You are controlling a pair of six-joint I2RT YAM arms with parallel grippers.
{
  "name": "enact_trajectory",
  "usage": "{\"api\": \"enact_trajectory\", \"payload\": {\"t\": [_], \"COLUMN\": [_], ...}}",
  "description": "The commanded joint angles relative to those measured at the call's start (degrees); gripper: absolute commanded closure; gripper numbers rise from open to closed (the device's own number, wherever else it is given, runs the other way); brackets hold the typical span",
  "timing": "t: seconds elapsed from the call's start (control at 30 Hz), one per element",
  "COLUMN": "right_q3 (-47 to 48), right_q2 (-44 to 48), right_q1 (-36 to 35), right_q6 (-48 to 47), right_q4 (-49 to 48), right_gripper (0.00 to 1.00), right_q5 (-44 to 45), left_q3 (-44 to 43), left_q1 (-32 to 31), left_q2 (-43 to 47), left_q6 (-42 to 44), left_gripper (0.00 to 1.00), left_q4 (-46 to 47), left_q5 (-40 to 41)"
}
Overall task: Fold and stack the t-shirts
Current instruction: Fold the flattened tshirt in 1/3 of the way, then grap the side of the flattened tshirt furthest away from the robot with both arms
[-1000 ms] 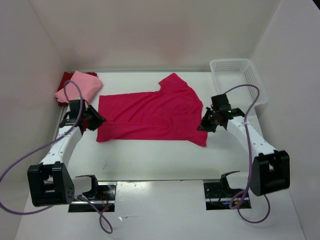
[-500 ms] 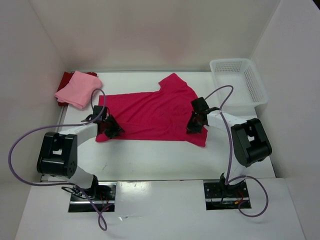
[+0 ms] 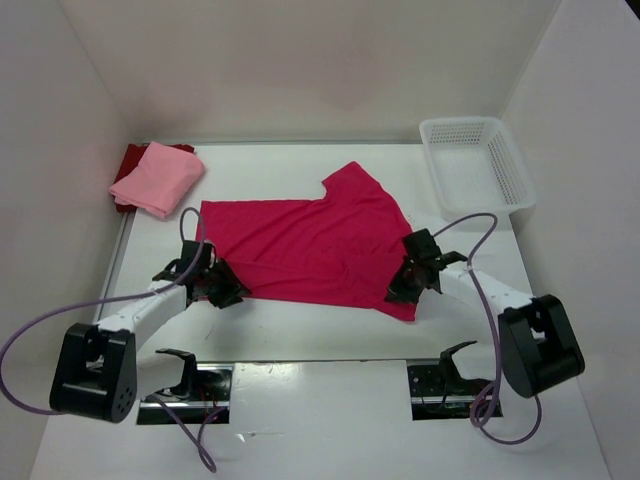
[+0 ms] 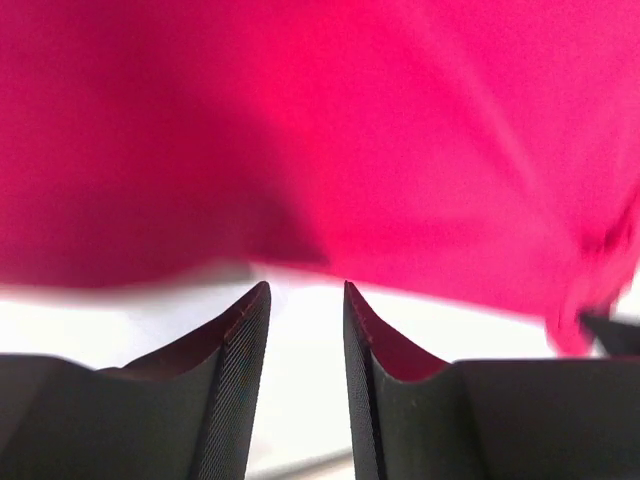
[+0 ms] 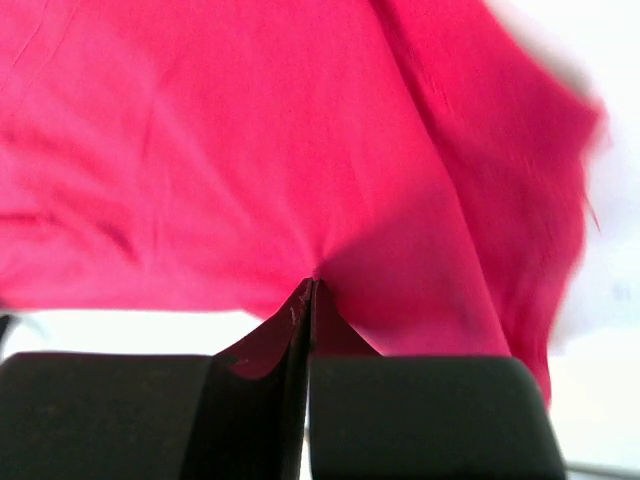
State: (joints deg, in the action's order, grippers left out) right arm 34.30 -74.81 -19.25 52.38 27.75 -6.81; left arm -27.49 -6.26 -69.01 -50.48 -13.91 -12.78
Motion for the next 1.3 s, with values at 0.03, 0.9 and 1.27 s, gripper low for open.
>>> {"api": "enact_trajectory", "payload": {"t": [0.03, 0.9, 1.27], "right_q3": [2.2, 25.8, 38.5], "right_q2": [10.0, -10.2, -22.7], "right_q1": [1.7, 3.2, 3.8], "right_q6": [2.3, -7.6, -13.7], "right_q4": [5.1, -0.3, -2.0], "right_gripper": [0.98, 0.84, 0.84], "right_q5": [-0.1, -0.7, -3.1], "left_q3": [-1.2, -13.1, -47.6], "left_q1": [-4.2, 6.7, 9.4], "left_q2": [5.1, 3.9, -34.1], "left_q6": [-1.5, 4.6, 15.6], "left_gripper": [0.58, 0.56, 0.51], "left_q4": [-4.2, -0.9, -11.8], "left_q5": [-5.7, -12.7, 18.3]}}
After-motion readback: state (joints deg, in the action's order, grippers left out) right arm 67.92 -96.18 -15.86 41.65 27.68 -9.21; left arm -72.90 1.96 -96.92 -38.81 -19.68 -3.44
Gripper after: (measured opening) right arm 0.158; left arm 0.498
